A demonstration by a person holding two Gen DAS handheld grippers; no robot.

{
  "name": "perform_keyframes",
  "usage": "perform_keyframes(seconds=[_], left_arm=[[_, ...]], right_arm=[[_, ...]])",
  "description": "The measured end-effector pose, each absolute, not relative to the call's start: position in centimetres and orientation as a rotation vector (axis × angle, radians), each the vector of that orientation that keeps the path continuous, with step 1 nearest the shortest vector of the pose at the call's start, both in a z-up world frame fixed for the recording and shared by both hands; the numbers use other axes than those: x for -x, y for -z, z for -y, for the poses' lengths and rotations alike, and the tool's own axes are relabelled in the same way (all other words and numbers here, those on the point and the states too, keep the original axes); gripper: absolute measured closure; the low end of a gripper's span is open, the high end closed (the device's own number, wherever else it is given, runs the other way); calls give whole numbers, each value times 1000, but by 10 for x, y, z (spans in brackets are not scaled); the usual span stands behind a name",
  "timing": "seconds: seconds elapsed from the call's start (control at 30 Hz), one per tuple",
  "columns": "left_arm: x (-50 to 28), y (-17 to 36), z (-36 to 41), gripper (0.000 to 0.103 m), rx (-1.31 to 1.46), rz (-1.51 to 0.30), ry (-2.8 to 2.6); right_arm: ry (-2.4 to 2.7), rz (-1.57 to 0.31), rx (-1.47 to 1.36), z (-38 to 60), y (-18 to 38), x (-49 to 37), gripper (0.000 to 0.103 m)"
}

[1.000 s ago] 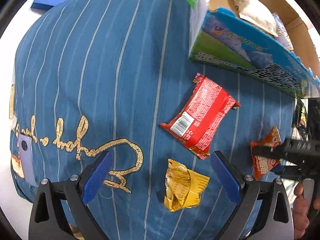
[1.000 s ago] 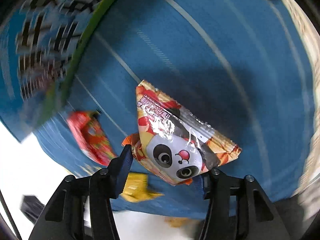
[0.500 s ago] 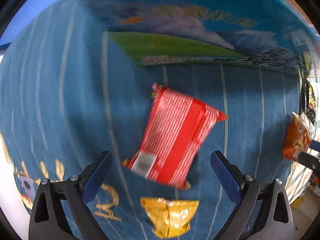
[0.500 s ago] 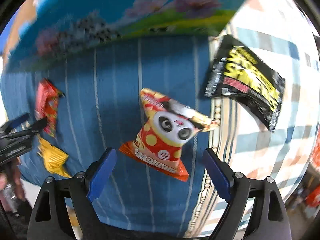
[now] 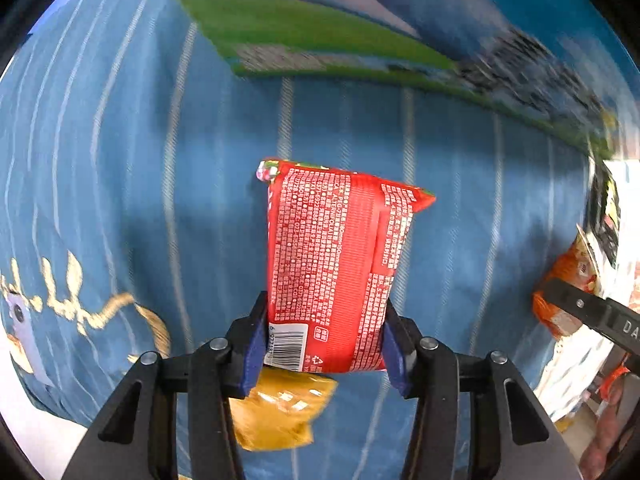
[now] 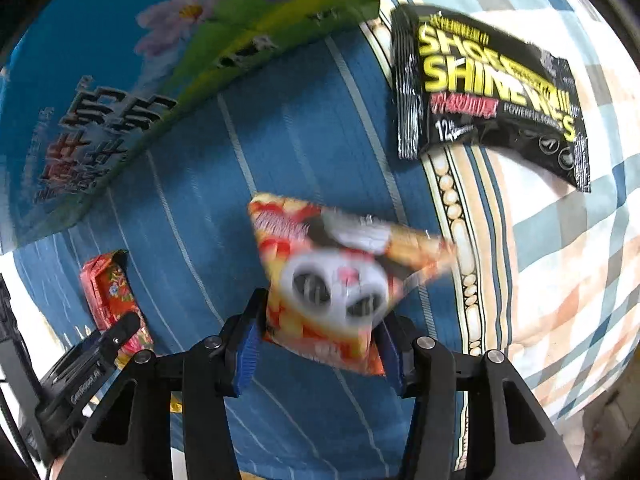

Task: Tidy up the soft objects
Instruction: 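Grasp the orange panda pack with right tool while left tool grasps red pack, then carry both held packs over the box and lower them inside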

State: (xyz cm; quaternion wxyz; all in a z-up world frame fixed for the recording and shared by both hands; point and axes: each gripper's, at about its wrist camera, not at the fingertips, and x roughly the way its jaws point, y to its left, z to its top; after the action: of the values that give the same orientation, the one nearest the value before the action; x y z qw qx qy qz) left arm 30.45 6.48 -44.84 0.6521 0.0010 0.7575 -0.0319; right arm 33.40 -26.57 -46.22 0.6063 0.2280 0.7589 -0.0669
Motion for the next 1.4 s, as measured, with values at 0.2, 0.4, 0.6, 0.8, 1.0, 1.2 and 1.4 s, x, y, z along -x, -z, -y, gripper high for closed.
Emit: perform_keyframes(seconds=[0.2, 0.4, 0.6, 0.8, 1.0, 1.2, 1.4], left_arm=[[-276, 453, -42, 57, -39, -1722, 99], [-256, 461, -8, 53, -105, -1710, 119], [-255, 480, 6, 56, -95, -1725, 119], [-269, 465, 18, 59, -68, -1689, 114], [-253, 421, 11, 59, -37, -1602, 125], [-237, 363, 16, 59, 4, -1492, 153], [-233, 299, 16, 59, 8, -1404, 177]], right_arm=[[26, -1830, -345, 252, 458, -324, 53], [-29, -1864, -214, 245, 459, -307, 53], [60, -1806, -314, 253, 463, -302, 52], [88, -1790, -295, 254, 459, -278, 62], [38, -1744, -313, 248, 416, -277, 63], [-38, -1656, -291, 242, 356, -268, 64], [-78, -1563, -255, 240, 301, -265, 64]])
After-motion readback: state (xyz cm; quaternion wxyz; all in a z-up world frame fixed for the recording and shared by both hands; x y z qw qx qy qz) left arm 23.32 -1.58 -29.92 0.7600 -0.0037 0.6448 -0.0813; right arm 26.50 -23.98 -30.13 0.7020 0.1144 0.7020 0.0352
